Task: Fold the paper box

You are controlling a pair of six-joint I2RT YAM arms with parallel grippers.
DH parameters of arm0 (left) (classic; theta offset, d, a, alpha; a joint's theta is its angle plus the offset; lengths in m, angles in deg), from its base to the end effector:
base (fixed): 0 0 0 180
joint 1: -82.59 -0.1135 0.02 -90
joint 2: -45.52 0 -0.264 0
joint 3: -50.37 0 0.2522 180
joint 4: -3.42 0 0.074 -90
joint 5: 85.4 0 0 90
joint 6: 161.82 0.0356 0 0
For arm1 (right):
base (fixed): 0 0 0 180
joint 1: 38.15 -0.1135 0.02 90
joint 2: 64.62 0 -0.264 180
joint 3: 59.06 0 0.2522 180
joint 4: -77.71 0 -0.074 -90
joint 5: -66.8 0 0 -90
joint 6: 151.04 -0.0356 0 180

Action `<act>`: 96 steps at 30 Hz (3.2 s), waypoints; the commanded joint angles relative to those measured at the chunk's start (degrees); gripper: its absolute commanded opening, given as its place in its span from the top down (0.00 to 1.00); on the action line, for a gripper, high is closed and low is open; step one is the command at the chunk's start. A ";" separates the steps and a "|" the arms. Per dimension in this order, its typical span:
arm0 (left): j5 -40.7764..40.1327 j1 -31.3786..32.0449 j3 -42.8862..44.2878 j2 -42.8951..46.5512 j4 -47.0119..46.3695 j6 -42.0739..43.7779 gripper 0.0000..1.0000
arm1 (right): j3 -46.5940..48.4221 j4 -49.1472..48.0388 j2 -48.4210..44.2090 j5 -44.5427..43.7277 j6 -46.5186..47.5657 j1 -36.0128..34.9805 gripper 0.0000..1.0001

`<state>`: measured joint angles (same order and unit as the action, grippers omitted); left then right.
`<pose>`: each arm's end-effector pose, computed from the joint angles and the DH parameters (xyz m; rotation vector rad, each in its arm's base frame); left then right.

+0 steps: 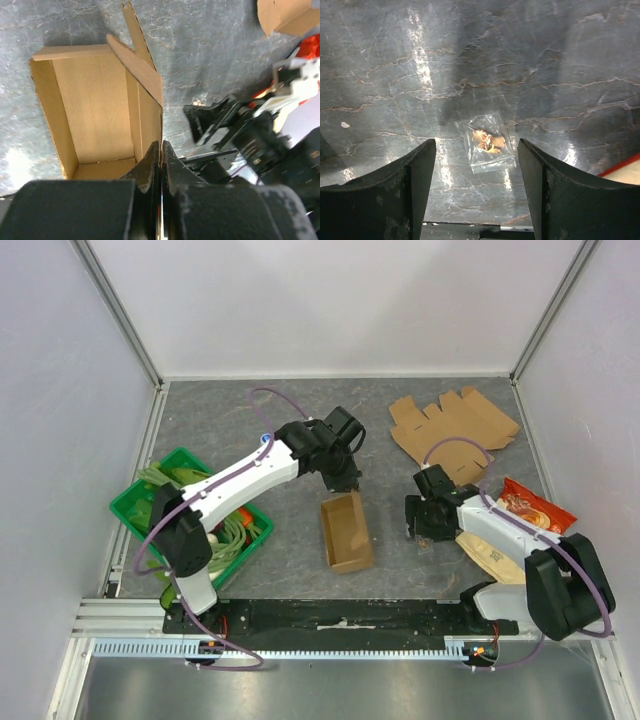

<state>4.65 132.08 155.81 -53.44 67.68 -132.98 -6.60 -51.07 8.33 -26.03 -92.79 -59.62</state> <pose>0.2404 -0.2814 0.3100 -0.2791 2.7344 -0.6535 0.1991 0.0764 0.1736 0.2648 2.8185 0.1416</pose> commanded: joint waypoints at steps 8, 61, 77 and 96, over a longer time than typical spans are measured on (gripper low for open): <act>-8.49 -2.38 21.17 -10.47 22.80 -23.81 0.98 | -5.20 -7.74 0.88 -7.97 -6.39 -5.51 0.41; -7.88 -5.55 32.42 -21.37 37.57 -40.00 0.98 | 4.88 -23.95 -26.17 -20.98 10.94 -26.34 0.28; -10.95 -5.46 32.51 -19.78 36.78 -38.42 0.98 | 14.22 -7.12 -16.09 -22.03 7.57 -26.34 0.27; -20.63 -2.30 -4.77 5.48 -2.68 -0.77 0.04 | 6.66 -18.73 -15.37 -13.13 16.71 -14.66 1.00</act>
<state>-10.60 128.04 168.73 -64.84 85.63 -154.86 1.14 -66.51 -4.42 -48.84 -79.98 -78.70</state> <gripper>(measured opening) 0.766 0.011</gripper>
